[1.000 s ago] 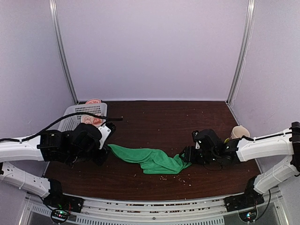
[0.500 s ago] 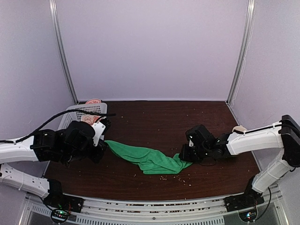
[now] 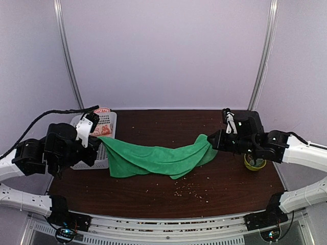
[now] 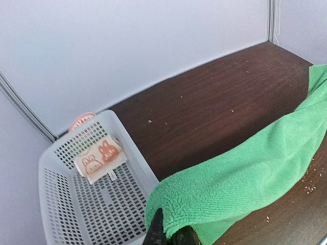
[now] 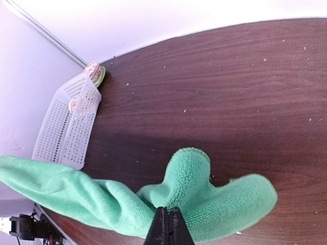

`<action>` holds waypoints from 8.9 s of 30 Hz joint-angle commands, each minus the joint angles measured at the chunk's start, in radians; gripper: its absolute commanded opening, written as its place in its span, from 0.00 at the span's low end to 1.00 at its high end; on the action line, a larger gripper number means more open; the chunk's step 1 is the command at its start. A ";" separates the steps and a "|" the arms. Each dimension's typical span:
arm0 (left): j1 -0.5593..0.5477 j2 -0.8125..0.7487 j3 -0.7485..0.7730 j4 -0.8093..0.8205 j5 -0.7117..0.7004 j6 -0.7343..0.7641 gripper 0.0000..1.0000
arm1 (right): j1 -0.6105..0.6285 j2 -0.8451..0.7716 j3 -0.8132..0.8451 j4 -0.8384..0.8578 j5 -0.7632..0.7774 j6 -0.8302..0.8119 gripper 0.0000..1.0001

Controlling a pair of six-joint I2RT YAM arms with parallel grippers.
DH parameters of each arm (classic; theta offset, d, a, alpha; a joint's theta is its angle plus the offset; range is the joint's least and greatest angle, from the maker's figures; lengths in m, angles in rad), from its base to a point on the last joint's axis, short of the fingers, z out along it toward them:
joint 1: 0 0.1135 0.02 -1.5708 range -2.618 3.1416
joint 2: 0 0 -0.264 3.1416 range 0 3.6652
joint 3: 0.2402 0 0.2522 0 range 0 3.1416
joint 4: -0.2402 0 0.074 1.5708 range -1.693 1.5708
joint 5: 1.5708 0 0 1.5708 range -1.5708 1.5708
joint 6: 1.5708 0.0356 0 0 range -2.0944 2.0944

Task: Roll the towels
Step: Flatten out the towel at the center of the board.

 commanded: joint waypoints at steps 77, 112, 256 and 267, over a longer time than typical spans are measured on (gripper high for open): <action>0.004 -0.001 -0.137 -0.009 0.369 -0.156 0.00 | 0.110 0.676 0.314 -0.086 -0.128 -0.183 0.49; 0.004 -0.050 -0.140 -0.065 0.334 -0.193 0.00 | 0.100 0.558 0.036 0.042 -0.087 0.040 0.19; 0.403 0.705 0.338 0.131 0.689 0.002 0.00 | 0.070 0.132 -0.078 -0.317 0.139 0.035 0.00; 0.402 0.605 0.306 0.090 0.688 0.010 0.00 | 0.060 -0.119 0.232 -0.578 0.267 -0.012 0.00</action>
